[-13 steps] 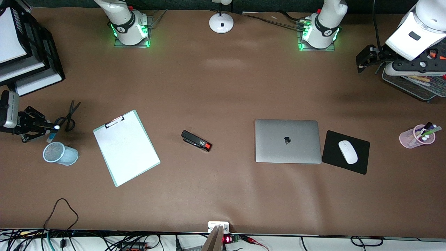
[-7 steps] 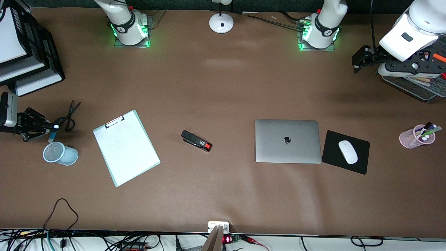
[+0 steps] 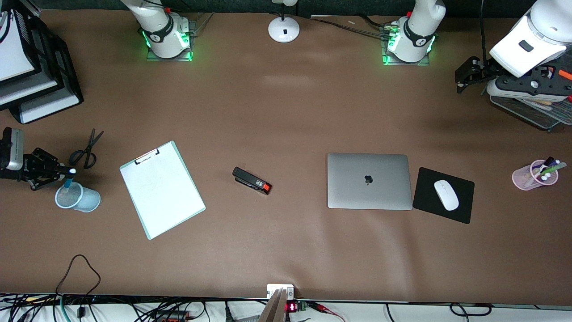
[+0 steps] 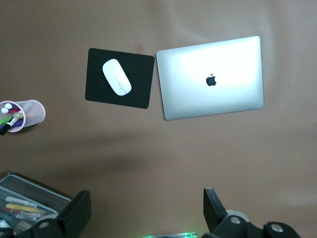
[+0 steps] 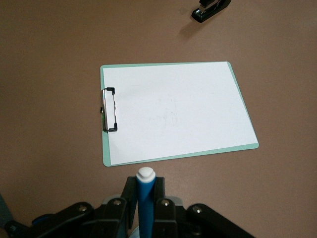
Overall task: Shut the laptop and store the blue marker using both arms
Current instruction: 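Lower the marker into the cup and open the right gripper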
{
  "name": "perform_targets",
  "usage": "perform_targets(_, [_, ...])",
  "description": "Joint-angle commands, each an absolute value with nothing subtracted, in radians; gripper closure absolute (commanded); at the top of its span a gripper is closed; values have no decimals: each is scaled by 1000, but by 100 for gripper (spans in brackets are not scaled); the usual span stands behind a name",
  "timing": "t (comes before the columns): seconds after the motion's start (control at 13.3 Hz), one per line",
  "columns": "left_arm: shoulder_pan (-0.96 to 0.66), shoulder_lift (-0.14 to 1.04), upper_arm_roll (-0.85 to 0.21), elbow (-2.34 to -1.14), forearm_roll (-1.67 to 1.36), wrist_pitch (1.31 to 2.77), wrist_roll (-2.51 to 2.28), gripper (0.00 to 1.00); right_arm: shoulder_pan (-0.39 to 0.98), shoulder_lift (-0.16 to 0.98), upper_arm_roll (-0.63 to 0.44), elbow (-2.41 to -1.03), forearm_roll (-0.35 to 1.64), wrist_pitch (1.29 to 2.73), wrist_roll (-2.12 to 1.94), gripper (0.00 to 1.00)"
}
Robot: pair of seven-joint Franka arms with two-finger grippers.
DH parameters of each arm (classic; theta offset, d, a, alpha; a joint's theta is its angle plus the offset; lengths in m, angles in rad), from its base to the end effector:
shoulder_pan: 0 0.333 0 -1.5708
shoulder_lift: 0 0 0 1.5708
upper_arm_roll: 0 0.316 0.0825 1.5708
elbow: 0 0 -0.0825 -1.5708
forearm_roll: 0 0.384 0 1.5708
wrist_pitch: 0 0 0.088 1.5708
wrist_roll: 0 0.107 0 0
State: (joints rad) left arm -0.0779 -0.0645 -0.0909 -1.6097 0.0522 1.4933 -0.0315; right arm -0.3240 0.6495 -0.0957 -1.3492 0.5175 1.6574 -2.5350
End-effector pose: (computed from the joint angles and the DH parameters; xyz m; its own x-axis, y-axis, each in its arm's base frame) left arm 0.5194 -0.0842 0.6346 0.9900 -0.1322 -0.0502 -0.1351 -0.9890 -0.0596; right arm 0.6572 -0.2250 0.3307 -0.3842 0.7715 0.5071 0.9195 0.3695 0.1345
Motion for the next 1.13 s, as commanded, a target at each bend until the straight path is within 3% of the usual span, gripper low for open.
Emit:
perform_targets(0.0, [-75,-81,-81,-1626,31,1517,-3,0,-345,706,-84,-1299,566,1643,-2583,95])
perform_targets(1.05, [-57,-84,-89,-1631,-30,1520,-5,0,-390,842,-83,-1180,572,1663,-2589,94])
